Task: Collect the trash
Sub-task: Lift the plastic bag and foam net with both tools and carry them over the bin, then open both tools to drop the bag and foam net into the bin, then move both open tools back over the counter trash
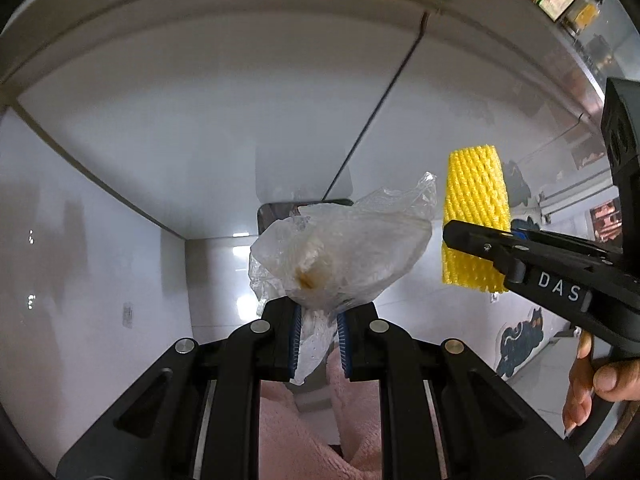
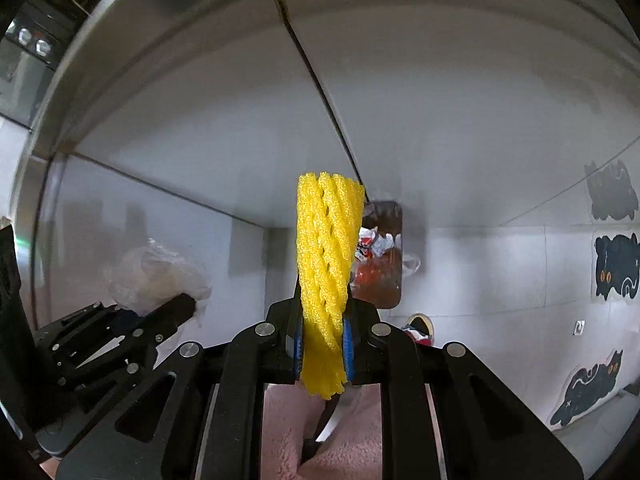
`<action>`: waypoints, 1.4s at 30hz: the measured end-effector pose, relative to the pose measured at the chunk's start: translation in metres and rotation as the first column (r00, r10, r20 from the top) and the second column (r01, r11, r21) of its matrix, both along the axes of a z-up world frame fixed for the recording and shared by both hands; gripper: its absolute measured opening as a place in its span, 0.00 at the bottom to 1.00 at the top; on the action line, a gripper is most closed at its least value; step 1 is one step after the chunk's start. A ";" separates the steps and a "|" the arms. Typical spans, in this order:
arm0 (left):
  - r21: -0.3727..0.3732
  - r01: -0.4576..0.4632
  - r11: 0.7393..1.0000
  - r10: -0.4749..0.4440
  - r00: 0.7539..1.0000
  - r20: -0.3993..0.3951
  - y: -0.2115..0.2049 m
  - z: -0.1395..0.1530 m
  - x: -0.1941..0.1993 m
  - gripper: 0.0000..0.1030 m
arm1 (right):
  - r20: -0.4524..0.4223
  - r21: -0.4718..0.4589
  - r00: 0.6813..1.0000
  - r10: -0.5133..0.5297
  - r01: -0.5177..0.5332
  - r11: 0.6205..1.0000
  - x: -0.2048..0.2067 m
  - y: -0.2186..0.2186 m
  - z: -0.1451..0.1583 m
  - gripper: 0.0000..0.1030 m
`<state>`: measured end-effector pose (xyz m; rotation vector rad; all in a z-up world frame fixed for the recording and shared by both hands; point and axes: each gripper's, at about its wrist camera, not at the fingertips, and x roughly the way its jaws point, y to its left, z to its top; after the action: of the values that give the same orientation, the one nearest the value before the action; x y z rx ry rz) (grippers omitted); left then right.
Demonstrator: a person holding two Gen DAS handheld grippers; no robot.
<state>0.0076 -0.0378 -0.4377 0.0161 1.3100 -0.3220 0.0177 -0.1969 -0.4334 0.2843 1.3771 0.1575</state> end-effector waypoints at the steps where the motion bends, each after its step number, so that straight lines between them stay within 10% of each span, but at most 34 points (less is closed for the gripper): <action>1: 0.000 0.003 1.000 -0.003 1.000 -0.006 -0.002 -0.004 0.003 0.14 | -0.006 -0.002 1.000 0.002 -0.002 1.000 0.002 0.000 -0.005 0.16; 20: 0.005 0.026 1.000 -0.025 0.993 -0.116 -0.011 -0.072 0.041 0.16 | -0.121 0.030 0.993 -0.015 0.019 0.999 0.031 -0.005 -0.062 0.18; 25: 0.005 0.028 1.000 -0.027 0.993 -0.119 -0.009 -0.069 0.043 0.32 | -0.135 0.029 0.991 -0.024 0.028 0.999 0.036 -0.001 -0.062 0.20; 42: 0.034 0.009 0.999 -0.007 0.998 -0.056 0.005 -0.028 0.049 0.81 | -0.093 -0.017 0.995 -0.040 0.039 0.999 0.037 0.003 -0.028 0.75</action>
<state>0.0565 -0.0331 -0.4662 0.0413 1.3710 -0.3087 0.0549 -0.1943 -0.4612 0.3087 1.4637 0.1018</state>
